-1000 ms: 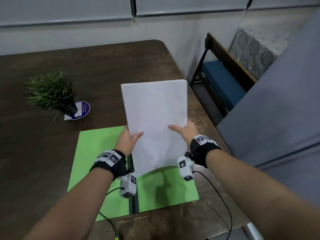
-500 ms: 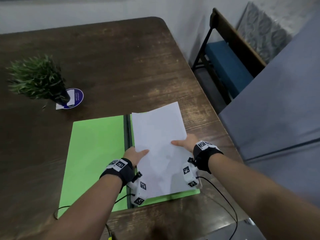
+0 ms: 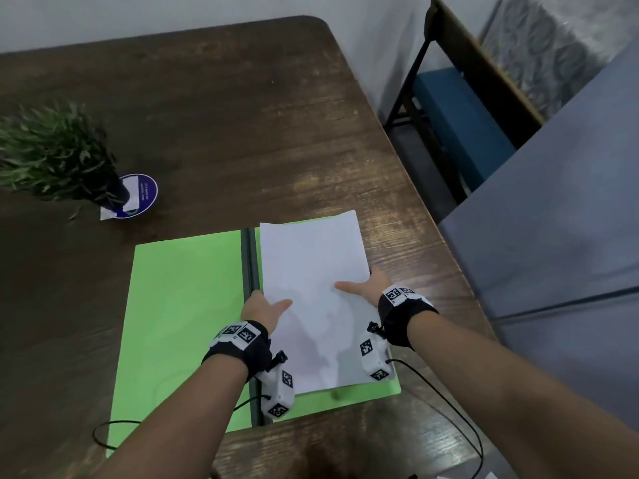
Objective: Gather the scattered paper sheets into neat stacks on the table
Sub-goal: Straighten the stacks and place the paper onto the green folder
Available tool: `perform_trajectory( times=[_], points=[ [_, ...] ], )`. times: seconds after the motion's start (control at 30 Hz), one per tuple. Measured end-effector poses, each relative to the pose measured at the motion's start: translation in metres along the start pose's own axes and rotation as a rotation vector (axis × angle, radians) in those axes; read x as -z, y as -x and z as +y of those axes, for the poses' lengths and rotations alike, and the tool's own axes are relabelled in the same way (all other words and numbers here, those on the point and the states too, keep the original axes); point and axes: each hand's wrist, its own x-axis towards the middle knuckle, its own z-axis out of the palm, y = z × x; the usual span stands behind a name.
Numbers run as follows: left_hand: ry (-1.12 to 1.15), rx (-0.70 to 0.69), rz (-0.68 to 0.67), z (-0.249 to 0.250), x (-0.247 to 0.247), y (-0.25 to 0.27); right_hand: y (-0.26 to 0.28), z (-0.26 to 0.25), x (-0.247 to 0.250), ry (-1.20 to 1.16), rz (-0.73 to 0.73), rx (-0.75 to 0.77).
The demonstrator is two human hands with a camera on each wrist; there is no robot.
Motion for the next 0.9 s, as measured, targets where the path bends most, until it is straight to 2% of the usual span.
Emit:
perform_trajectory(
  times=[0.17, 0.37, 0.57, 0.67, 0.8, 0.9],
  points=[
    [0.002, 0.013, -0.002, 0.003, -0.001, 0.004, -0.04, 0.021, -0.004, -0.008, -0.055, 0.012],
    [0.014, 0.044, -0.007, 0.004, 0.0, 0.004, 0.0, -0.008, -0.003, 0.086, -0.052, -0.012],
    [0.067, 0.033, 0.078, 0.003, -0.002, 0.012, -0.003, -0.004, -0.006, 0.123, -0.019, -0.002],
    [0.126, -0.014, 0.124, 0.001, -0.002, 0.016, -0.001, -0.002, -0.007, 0.148, 0.014, -0.032],
    [0.22, -0.078, 0.117, 0.001, 0.0, 0.02, -0.016, 0.01, -0.014, 0.225, 0.069, -0.073],
    [0.322, -0.067, 0.121, 0.001, -0.002, 0.021, 0.009, -0.003, -0.017, 0.305, 0.094, -0.075]
  ],
)
